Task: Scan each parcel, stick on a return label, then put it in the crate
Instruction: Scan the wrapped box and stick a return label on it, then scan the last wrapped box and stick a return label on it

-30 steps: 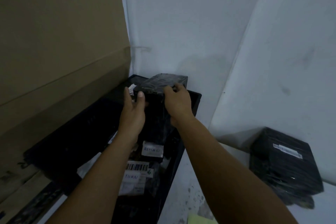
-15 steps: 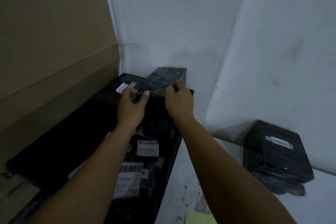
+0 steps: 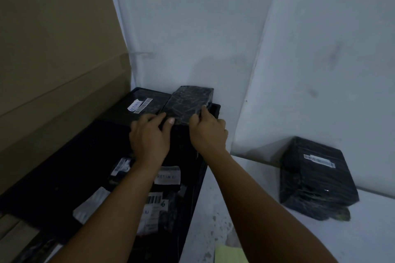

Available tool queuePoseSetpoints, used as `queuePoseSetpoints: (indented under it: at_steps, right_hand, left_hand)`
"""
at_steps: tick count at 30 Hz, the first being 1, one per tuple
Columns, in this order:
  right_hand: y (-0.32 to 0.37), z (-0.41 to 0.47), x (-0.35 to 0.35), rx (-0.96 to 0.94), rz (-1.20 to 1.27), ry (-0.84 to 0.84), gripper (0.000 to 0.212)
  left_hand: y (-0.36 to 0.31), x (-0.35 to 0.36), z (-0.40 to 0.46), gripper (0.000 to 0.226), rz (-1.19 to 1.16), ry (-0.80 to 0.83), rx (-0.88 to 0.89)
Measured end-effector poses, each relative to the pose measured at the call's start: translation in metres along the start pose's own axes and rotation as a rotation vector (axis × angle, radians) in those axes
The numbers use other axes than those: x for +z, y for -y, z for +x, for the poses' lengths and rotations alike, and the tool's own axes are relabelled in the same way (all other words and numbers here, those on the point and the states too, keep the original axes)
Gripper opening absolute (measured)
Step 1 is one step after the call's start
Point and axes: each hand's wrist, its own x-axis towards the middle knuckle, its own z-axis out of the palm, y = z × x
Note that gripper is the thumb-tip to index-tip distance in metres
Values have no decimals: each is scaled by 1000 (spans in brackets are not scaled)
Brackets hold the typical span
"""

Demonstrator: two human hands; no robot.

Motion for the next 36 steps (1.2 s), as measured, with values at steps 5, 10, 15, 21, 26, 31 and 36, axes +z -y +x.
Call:
queuePoseSetpoints:
  at_steps: [5, 10, 15, 21, 26, 31, 36]
  right_hand:
    - [-19, -22, -19, -42, 260, -134, 59]
    - [-74, -56, -51, 13, 281, -335, 40]
    - [-149, -90, -94, 149, 225, -477, 16]
    - [-231, -114, -147, 374, 133, -581, 20]
    - [-281, -112, -173, 575, 18, -622, 36]
    - [-321, -98, -186, 699, 177, -515, 68]
    - [-337, -85, -188, 656, 320, -428, 54]
  left_hand:
    - [-27, -8, -13, 40, -98, -35, 13]
    - [-78, -8, -47, 21, -360, -28, 130]
    - [-125, 22, -93, 15, -506, 98, 259]
    - [-158, 97, -151, 11, -539, 454, 105]
    - [-180, 159, -185, 22, -448, 721, 32]
    - [-208, 205, -198, 46, -401, 959, -44]
    - [-230, 228, -200, 70, -541, 1126, -125]
